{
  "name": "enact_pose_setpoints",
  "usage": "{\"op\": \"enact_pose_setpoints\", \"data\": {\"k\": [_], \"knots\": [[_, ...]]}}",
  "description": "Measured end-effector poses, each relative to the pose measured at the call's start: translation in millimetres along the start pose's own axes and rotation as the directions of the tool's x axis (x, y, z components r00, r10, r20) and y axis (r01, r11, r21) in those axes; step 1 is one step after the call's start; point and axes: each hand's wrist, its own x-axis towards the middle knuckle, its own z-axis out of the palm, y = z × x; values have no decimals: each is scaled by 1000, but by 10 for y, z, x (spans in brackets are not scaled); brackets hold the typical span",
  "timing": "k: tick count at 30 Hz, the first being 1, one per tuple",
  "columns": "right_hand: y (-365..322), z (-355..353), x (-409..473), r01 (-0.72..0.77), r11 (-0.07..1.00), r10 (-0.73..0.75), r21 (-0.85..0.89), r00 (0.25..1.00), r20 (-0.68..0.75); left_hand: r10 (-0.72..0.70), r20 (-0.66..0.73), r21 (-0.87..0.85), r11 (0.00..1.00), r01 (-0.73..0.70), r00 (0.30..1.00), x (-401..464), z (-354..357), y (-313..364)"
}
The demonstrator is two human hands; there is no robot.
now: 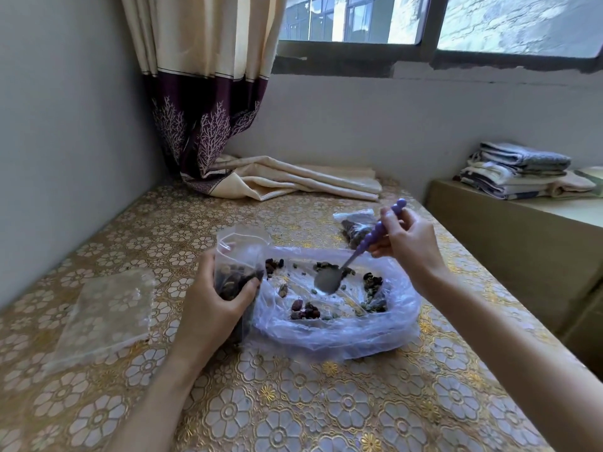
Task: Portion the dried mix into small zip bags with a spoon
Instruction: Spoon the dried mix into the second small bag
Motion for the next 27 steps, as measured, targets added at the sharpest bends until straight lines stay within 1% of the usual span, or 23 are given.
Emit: {"op": "enact_pose_setpoints", "data": {"k": [2,6,11,15,20,23,27], "knots": [[49,-39,-18,-16,999,17,-40,1000,24,15,7,42,999,-15,1000,0,7,0],[69,-45,-62,-65,995,71,-82,995,75,10,14,45,999,-11,1000,-9,6,10],[100,-28,-160,-165,986,168,-31,978,125,24,21,68,997,-25,1000,-14,19,11],[148,-19,-222,-295,956,289,3,938,190,58,35,65,996,-61,998,-11,35,6],[112,-52,-226,-355,932,360,-68,896,258,64,47,45,997,-66,997,-11,33,-20],[106,-79,-235,-430,901,428,-55,863,268,59,58,33,998,-61,997,-5,38,-25],[106,-93,-269,-514,858,503,-9,835,223,38,83,51,998,-42,996,-5,43,-17]]}}
